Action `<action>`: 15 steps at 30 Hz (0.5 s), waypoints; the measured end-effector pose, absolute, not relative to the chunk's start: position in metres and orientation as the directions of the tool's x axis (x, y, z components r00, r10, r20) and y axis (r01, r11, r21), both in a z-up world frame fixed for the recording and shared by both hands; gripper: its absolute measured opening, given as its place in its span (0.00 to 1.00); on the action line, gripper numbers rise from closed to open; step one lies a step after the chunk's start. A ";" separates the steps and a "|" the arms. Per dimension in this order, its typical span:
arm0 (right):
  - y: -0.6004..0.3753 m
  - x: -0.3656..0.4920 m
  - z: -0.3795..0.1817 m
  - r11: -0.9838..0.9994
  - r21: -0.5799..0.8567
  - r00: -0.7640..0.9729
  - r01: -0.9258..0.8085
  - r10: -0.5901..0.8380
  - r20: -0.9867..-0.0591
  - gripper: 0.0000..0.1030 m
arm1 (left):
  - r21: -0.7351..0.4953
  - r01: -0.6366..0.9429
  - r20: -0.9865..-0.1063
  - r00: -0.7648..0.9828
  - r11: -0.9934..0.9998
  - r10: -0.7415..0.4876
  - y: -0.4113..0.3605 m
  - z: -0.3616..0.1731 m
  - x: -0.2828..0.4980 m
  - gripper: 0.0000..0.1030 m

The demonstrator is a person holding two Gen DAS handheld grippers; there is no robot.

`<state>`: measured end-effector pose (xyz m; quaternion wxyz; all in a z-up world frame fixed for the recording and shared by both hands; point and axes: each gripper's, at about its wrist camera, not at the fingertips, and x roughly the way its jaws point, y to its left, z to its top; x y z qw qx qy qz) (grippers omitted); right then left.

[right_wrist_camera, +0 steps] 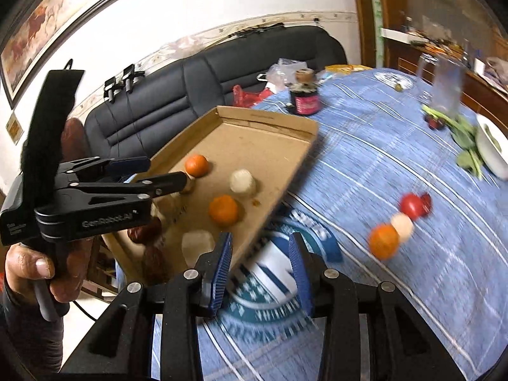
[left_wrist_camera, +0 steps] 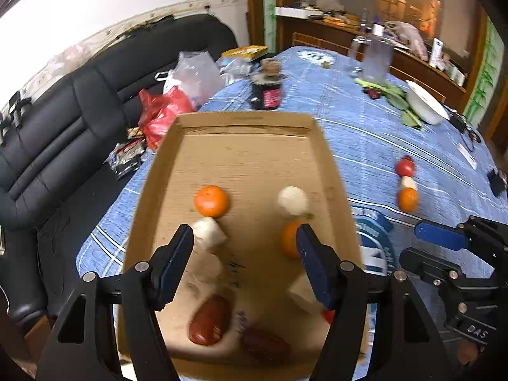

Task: Organize fruits
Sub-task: 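Move both tools back over the table toward the last tangerine and red date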

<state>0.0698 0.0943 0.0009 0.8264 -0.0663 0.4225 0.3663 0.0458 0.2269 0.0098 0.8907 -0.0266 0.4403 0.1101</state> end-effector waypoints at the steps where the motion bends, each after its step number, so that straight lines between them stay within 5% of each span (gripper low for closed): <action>1: 0.089 0.069 0.000 0.729 0.198 0.378 -0.656 0.544 -0.749 0.37 | 0.048 -0.209 -0.788 0.593 0.977 0.166 0.222 0.011 0.044 0.65; 15: 0.018 0.055 0.001 0.800 0.185 0.440 -0.570 0.488 -0.754 0.37 | 0.048 -0.087 -0.778 0.622 0.995 0.092 0.156 0.022 0.026 0.65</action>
